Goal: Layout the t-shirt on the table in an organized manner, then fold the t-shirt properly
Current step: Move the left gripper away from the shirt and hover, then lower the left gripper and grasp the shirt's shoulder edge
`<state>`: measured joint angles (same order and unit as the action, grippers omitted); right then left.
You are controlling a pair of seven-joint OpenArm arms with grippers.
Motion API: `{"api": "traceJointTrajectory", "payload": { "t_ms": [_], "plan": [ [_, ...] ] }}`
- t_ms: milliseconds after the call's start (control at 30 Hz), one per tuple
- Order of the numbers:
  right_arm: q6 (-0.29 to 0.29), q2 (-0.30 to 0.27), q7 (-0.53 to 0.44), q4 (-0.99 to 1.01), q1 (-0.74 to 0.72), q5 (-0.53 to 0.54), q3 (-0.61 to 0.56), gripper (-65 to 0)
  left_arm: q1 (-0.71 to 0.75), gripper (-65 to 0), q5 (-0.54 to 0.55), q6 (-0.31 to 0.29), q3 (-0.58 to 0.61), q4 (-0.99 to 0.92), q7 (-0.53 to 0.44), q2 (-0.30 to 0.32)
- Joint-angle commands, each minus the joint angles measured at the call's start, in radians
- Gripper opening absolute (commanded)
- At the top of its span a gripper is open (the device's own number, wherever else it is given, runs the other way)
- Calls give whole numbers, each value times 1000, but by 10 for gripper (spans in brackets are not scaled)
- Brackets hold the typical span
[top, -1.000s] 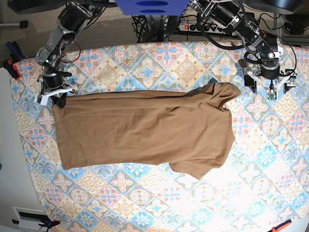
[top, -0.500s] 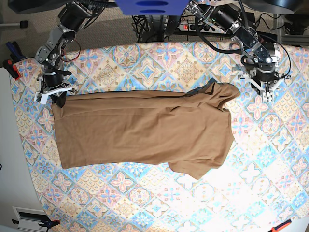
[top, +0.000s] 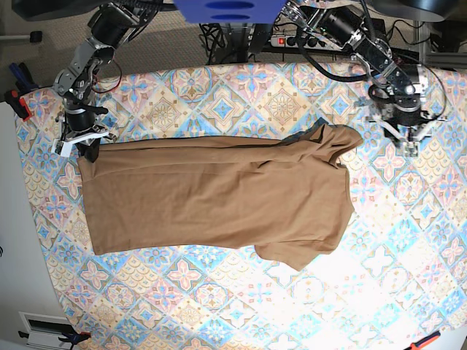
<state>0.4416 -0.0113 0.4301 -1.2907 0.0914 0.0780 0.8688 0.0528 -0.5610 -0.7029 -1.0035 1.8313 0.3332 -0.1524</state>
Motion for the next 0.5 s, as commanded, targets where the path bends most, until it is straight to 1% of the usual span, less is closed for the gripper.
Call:
{"api": "traceJointTrajectory", "payload": {
  "t_ms": [0, 67, 133, 200, 267, 300, 367, 400, 467],
  "plan": [
    [-65, -8, 100, 7, 14, -77, 11, -650, -8, -419, 28, 5, 2, 31, -18, -5],
    [-65, -8, 100, 7, 14, -77, 10, -650, 6, -419, 97, 5, -1, 60, -15, -5],
    [-65, -8, 100, 7, 14, -77, 10, -650, 48, -419, 195, 5, 4, 103, 28, -5],
    [-65, -8, 100, 7, 14, -77, 10, -650, 89, -419, 324, 5, 5, 158, 131, -5],
    [-65, -8, 100, 7, 14, -77, 10, -650, 117, -419, 442, 5, 15, 196, 300, -5],
    [-65, -8, 100, 7, 14, -77, 10, -650, 126, -419, 482, 5, 18, 207, 386, -5],
    [-65, -8, 100, 7, 14, -77, 10, -650, 131, -418, 536, 5, 18, 210, 516, -5],
    [-65, -8, 100, 7, 14, -77, 10, -650, 135, -417, 553, 5, 18, 210, 548, -5],
    [-65, -8, 100, 7, 17, -77, 10, -650, 147, -385, 565, 5, 21, 204, 556, -5]
  ]
}}
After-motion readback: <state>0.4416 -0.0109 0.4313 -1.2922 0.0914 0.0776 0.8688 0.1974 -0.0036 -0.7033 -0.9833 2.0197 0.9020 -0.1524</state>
